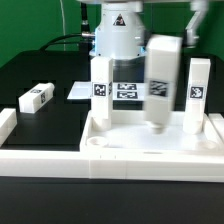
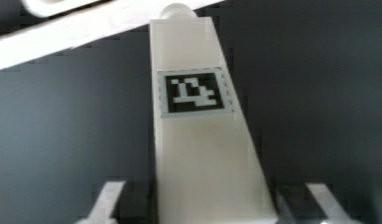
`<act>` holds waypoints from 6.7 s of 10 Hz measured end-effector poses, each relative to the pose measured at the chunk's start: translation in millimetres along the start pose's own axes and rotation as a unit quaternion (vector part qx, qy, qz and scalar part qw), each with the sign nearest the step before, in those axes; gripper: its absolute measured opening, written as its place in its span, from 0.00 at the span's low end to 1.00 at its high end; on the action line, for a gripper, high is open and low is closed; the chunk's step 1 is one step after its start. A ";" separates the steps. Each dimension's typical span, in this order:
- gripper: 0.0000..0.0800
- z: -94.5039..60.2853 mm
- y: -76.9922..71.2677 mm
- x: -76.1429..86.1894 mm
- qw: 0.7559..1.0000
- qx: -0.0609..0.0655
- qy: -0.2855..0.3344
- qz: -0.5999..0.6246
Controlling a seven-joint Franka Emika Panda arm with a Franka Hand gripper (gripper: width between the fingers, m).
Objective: Assemble desk
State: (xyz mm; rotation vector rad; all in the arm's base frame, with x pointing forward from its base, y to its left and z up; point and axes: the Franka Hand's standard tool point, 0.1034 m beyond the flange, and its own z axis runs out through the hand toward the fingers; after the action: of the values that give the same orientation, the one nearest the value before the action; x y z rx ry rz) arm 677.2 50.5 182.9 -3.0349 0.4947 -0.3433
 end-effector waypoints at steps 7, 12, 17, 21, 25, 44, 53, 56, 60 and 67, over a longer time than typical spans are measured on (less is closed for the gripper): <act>0.37 2.8 -25.5 -10.4 0.996 0.025 0.079 -0.017; 0.37 9.3 -61.5 -52.6 0.992 0.042 0.107 -0.042; 0.37 6.8 -51.9 -59.4 0.988 0.030 0.107 -0.112; 0.37 9.1 -41.9 -59.7 0.987 0.025 0.104 -0.119; 0.37 13.8 -35.5 -62.0 0.986 0.021 0.103 -0.128; 0.37 23.5 -29.4 -62.9 0.988 0.017 0.098 -0.121; 0.37 24.7 -33.4 -55.0 0.990 0.024 0.103 -0.098; 0.37 21.5 -31.7 -58.6 0.990 0.029 0.102 -0.088; 0.37 24.3 -33.8 -61.4 0.991 0.028 0.100 -0.090; 0.37 30.6 -37.5 -68.2 0.990 0.027 0.097 -0.096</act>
Offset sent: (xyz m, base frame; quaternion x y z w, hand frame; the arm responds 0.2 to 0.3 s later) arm 0.0000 0.0000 0.0000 0.0000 0.0650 0.0000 0.9979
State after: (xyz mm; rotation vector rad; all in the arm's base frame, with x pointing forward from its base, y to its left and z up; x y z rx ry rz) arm 632.6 108.1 141.9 -3.0180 0.1966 -0.6548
